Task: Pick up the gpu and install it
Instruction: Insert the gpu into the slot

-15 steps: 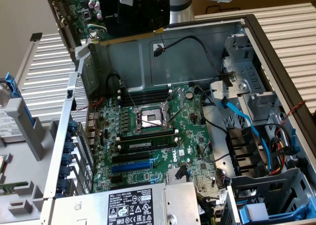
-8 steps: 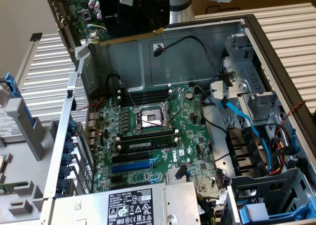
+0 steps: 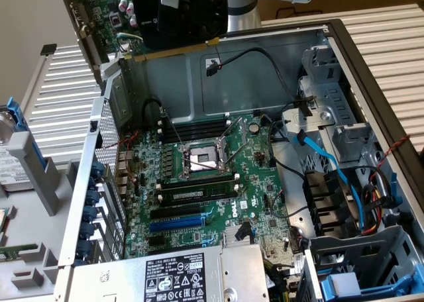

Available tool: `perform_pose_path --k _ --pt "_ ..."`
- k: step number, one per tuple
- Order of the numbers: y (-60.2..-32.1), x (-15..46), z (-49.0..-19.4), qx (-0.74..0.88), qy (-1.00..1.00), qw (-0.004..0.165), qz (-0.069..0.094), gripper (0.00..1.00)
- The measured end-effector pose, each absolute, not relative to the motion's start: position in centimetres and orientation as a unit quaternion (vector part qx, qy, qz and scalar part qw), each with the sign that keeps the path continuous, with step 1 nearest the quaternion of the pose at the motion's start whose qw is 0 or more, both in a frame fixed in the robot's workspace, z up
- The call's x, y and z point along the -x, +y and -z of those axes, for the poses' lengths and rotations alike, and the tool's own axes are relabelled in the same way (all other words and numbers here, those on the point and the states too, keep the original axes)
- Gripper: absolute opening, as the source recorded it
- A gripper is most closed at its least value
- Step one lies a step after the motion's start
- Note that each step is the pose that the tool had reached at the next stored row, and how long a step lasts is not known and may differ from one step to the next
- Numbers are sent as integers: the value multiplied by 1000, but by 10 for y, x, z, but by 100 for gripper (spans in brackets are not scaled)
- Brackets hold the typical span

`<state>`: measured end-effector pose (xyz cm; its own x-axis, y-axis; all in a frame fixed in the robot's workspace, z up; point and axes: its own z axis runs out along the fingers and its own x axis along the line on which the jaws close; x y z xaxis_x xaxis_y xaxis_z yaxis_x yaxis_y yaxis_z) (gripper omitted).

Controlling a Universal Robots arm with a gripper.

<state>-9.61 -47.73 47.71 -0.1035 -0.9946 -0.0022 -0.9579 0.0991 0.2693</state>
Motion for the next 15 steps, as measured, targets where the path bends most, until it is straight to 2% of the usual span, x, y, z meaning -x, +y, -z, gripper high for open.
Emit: perform_pose_path --k 15 --pt "-478 96 -471 -667 -732 91 101 29"
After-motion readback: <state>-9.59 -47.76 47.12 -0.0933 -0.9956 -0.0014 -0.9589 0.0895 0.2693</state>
